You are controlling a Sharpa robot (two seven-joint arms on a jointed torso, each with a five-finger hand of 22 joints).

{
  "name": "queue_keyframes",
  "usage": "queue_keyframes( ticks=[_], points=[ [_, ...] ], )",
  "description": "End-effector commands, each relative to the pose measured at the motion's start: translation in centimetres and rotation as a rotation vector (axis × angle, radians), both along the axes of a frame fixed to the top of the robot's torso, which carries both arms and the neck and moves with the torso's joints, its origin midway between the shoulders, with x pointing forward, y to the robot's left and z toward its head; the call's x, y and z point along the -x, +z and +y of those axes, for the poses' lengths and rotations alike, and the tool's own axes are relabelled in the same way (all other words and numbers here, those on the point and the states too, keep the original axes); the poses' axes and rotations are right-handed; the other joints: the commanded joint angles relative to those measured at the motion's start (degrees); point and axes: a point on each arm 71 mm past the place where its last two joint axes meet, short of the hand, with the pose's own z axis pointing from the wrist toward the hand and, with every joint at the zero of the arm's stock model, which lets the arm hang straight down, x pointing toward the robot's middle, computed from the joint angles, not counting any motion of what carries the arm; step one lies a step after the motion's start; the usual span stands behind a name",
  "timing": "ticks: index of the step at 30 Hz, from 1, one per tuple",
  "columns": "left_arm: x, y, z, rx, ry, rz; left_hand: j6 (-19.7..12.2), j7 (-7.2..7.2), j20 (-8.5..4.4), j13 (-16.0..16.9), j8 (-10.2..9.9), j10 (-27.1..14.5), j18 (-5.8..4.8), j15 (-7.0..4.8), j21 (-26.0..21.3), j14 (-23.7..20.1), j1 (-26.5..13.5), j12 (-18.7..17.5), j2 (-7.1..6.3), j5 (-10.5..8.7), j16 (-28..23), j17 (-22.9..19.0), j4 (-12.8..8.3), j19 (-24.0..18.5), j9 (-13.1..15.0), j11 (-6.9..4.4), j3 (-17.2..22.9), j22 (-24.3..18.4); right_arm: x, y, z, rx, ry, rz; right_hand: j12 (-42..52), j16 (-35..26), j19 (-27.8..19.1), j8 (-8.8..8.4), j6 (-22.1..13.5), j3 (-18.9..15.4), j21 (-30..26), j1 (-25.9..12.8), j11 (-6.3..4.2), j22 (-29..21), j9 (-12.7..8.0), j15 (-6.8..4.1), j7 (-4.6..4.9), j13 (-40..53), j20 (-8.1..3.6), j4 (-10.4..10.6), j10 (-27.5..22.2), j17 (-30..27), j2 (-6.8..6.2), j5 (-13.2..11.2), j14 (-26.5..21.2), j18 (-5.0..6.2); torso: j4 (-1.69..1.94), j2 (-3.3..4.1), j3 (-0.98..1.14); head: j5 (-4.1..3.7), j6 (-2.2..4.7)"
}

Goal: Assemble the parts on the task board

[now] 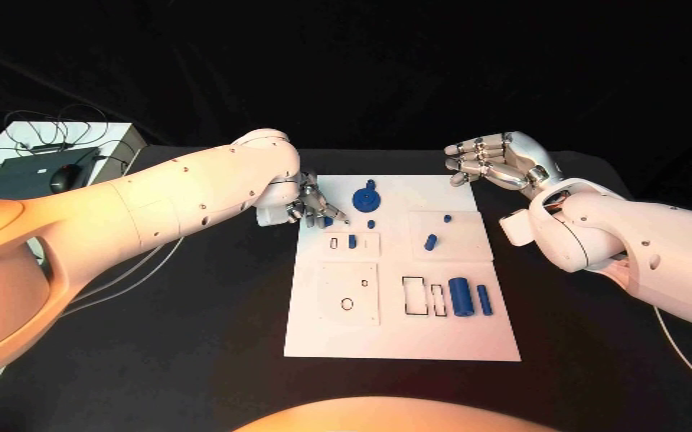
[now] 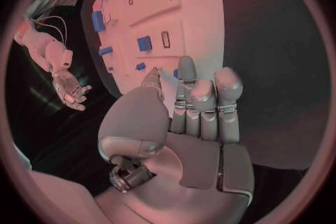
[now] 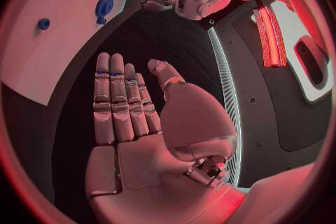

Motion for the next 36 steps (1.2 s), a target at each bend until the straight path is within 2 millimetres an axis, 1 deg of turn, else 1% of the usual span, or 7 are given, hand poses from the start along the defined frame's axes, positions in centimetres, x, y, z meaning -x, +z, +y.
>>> queue_keyframes(
  ticks=[1, 20, 26, 28, 30, 32, 36],
  points=[
    [-0.05, -0.13, -0.02, -0.018, -0.016, 0.024, 0.36, 0.06, 0.32, -0.07, 0.20, 0.42, -0.58, -0.01, 0.28, 0.44, 0.20, 0.29, 0.56, -0.11, 0.10, 0.08, -0.44, -0.16, 0.11, -0.15, 0.00, 4.19, 0.03, 0.01, 0.15, 0.002, 0.015, -0.002, -0.28, -0.26, -0.44, -0.27, -0.17, 0.04, 0.31, 0.37, -0.01, 0.05, -0.08, -0.23, 0.36, -0.08, -0.15, 0.19, 0.51, -0.07, -0.28, 0.18, 0.02, -0.83, 0.00, 0.01, 0.00, -0.07, 0.00],
    [-0.54, -0.53, 0.74, -0.023, 0.007, 0.049, 0.04, -0.39, 0.09, 0.03, 2.08, 0.51, -0.80, -0.25, 1.87, 0.94, -0.81, 1.51, 1.04, -0.18, 1.02, 2.14, -0.75, 0.11, 1.89, -0.46, -0.71, 4.52, 0.03, 0.01, 0.17, 0.002, 0.015, -0.001, -0.28, -0.26, -0.44, -0.27, -0.17, 0.04, 0.31, 0.37, -0.01, 0.05, -0.08, -0.23, 0.36, -0.08, -0.15, 0.19, 0.51, -0.07, -0.28, 0.18, 0.02, -0.83, 0.02, 0.00, 0.00, -0.18, -0.12],
    [-0.75, -0.45, 0.68, -0.016, 0.023, 0.026, -0.03, -0.49, 0.12, 0.01, 2.52, 0.50, -0.77, -0.29, 2.35, 1.05, -0.83, 1.88, 0.00, -0.53, 1.20, 2.47, 0.20, 0.17, 2.17, -0.52, -0.47, 4.64, 0.03, 0.00, 0.19, 0.002, 0.016, 0.000, -0.28, -0.26, -0.44, -0.27, -0.17, 0.04, 0.31, 0.37, -0.01, 0.05, -0.08, -0.23, 0.36, -0.08, -0.15, 0.19, 0.51, -0.07, -0.28, 0.18, 0.02, -0.83, 0.00, 0.02, 0.01, -0.18, -0.16],
    [-0.83, -0.35, 0.58, -0.017, 0.021, 0.005, -0.05, -0.52, 0.11, 0.00, 2.68, 0.48, -0.78, -0.33, 2.58, 1.07, -1.13, 2.01, -1.49, -2.94, 1.28, 2.56, 0.85, 0.22, 2.26, -0.48, 0.14, 4.70, 0.03, 0.00, 0.19, 0.002, 0.016, 0.000, -0.28, -0.26, -0.44, -0.27, -0.17, 0.04, 0.31, 0.37, -0.01, 0.05, -0.08, -0.23, 0.36, -0.08, -0.15, 0.19, 0.51, -0.07, -0.28, 0.18, 0.02, -0.83, 0.00, 0.02, 0.01, -0.11, -0.16],
    [-0.90, -0.20, 0.38, -0.020, 0.013, -0.021, -0.21, -0.47, 0.16, -0.06, 2.88, 0.31, -0.74, -0.28, 2.58, 1.02, -1.50, 2.16, -6.05, -8.57, 1.14, 2.42, 2.97, 0.13, 2.34, -0.45, 3.64, 4.68, 0.03, 0.00, 0.21, 0.002, 0.017, 0.001, -0.28, -0.26, -0.44, -0.27, -0.17, 0.04, 0.31, 0.37, -0.01, 0.05, -0.08, -0.23, 0.36, -0.08, -0.15, 0.19, 0.51, -0.07, -0.28, 0.18, 0.02, -0.83, -0.01, 0.02, 0.02, -0.13, -0.16],
    [-0.93, -0.06, 0.12, -0.029, -0.003, -0.045, -0.35, -0.41, 0.18, -0.10, 2.98, 0.20, -0.74, -0.24, 2.51, 0.95, -2.26, 2.30, -8.03, -13.78, 1.11, 2.41, 3.13, 0.03, 2.35, -0.43, 4.98, 4.65, 0.03, 0.00, 0.22, 0.002, 0.018, 0.001, -0.28, -0.26, -0.44, -0.27, -0.17, 0.04, 0.31, 0.37, -0.01, 0.05, -0.08, -0.23, 0.36, -0.08, -0.15, 0.19, 0.51, -0.07, -0.28, 0.18, 0.02, -0.83, -0.02, 0.02, 0.03, -0.15, -0.18],
    [-0.98, 0.13, -0.18, -0.060, -0.029, -0.078, -0.53, -0.35, 0.23, -0.16, 3.09, -0.02, -0.72, -0.18, 2.36, 0.81, -1.78, 2.40, -8.59, -14.91, 0.96, 2.25, 3.07, -0.11, 2.37, -0.37, 5.22, 4.59, 0.03, -0.01, 0.23, 0.002, 0.018, 0.001, -0.28, -0.26, -0.44, -0.27, -0.17, 0.04, 0.31, 0.37, -0.01, 0.05, -0.08, -0.23, 0.36, -0.08, -0.15, 0.19, 0.51, -0.07, -0.28, 0.18, 0.02, -0.83, 0.01, 0.02, 0.03, -0.16, -0.23]
  ],
)
